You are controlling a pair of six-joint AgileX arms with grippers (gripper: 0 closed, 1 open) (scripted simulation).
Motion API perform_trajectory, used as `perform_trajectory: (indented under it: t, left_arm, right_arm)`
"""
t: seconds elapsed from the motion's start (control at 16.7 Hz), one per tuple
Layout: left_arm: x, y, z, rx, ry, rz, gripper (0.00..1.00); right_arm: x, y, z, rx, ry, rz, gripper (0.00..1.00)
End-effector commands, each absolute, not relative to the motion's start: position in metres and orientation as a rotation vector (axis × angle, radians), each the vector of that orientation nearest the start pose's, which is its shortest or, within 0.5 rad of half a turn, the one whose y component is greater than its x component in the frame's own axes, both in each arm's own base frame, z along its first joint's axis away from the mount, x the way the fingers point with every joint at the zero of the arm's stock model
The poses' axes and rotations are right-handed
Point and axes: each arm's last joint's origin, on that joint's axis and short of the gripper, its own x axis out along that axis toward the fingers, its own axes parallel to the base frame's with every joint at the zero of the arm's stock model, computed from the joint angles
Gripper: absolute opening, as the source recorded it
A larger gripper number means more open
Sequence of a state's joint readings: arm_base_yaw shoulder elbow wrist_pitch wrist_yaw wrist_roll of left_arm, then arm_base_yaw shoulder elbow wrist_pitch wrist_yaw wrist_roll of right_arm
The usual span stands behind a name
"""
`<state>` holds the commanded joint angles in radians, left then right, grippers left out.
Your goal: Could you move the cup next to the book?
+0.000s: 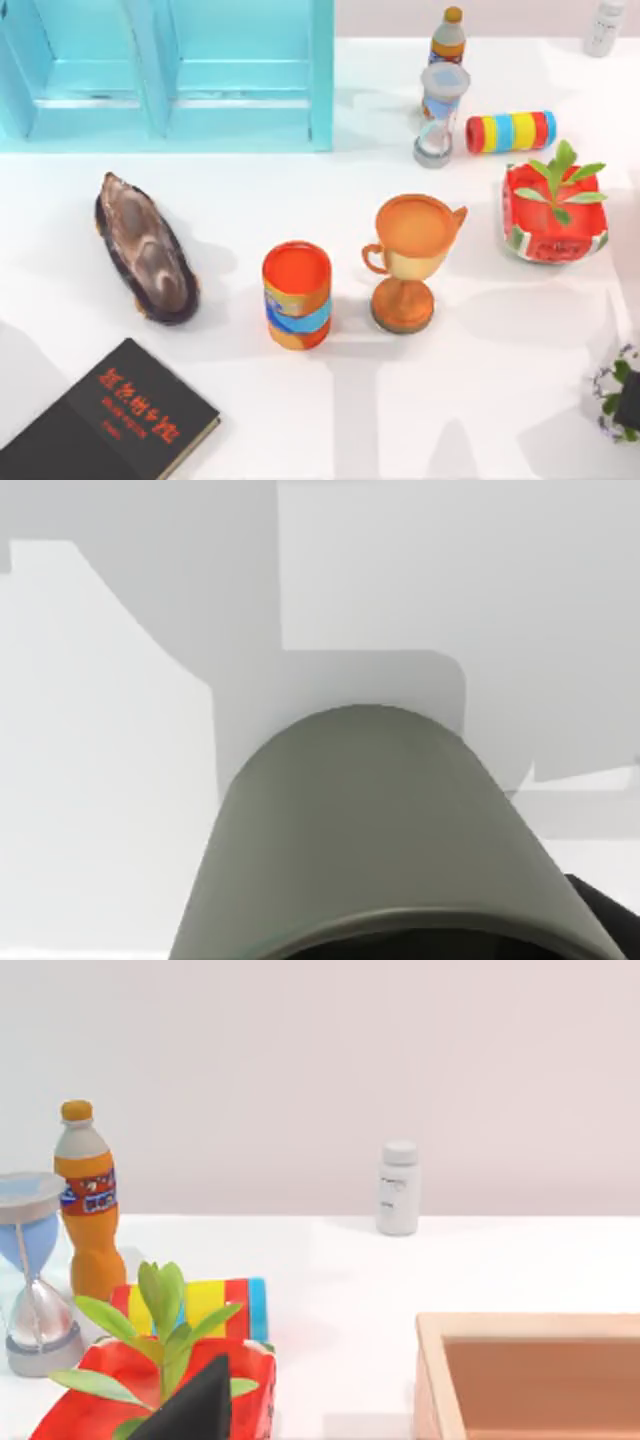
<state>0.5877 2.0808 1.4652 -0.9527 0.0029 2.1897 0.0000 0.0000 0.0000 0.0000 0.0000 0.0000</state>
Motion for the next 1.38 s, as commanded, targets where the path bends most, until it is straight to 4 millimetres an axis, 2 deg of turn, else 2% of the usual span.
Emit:
perform_trajectory:
  t: [0.18, 0.48, 0.9, 1.14, 1.38]
  left_arm:
    - [0.324, 0.219, 0.15, 1.233, 1.194, -1.226, 0.0]
    - [0.322, 0.219, 0.186, 1.227, 1.197, -1.226, 0.0]
    - [0.324, 0.215, 0.187, 1.214, 1.204, -1.219, 0.0]
    - [0.334, 0.186, 0.193, 1.147, 1.248, -1.147, 0.0]
    - [0.344, 0.134, 0.202, 1.013, 1.326, -1.013, 0.0]
  right_arm:
    - [0.106, -0.001, 0.16, 0.0, 0.0, 0.0, 1.0]
    - [0.106, -0.001, 0.16, 0.0, 0.0, 0.0, 1.0]
    - [0.106, -0.001, 0.16, 0.0, 0.0, 0.0, 1.0]
    - [0.106, -0.001, 0.16, 0.0, 0.0, 0.0, 1.0]
    - [0.106, -0.001, 0.16, 0.0, 0.0, 0.0, 1.0]
